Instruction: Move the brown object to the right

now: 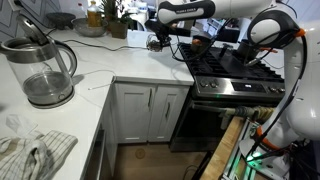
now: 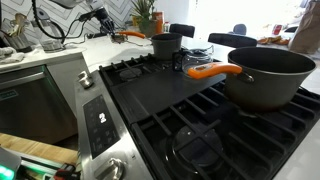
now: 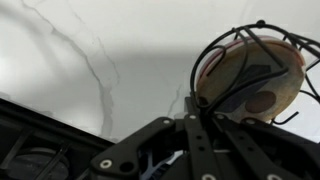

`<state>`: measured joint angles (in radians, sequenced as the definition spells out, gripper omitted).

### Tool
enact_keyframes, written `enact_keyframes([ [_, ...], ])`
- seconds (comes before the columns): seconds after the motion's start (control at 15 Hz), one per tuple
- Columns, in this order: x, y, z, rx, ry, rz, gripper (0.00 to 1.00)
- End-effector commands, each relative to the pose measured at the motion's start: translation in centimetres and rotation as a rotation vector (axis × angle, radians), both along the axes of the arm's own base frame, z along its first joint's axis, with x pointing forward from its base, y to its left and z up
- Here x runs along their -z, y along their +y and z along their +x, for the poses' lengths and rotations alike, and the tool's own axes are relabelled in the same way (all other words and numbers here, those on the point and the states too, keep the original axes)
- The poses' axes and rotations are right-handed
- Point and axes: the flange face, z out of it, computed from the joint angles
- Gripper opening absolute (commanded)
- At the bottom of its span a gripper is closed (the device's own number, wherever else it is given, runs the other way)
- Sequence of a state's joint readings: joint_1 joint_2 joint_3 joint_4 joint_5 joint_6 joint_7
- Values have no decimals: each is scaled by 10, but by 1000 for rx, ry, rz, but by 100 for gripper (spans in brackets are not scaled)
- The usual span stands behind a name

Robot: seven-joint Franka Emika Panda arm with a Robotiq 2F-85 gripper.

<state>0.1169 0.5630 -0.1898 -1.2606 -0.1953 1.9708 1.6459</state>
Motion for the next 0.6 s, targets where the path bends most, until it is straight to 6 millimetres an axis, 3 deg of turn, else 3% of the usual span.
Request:
enact_keyframes([
  [0.0,4,-31,10,114,-4,82,2],
  [0.27,20,-60,18,225,-30,70,2],
  [0.53,40,-73,23,293,-20,47,2],
])
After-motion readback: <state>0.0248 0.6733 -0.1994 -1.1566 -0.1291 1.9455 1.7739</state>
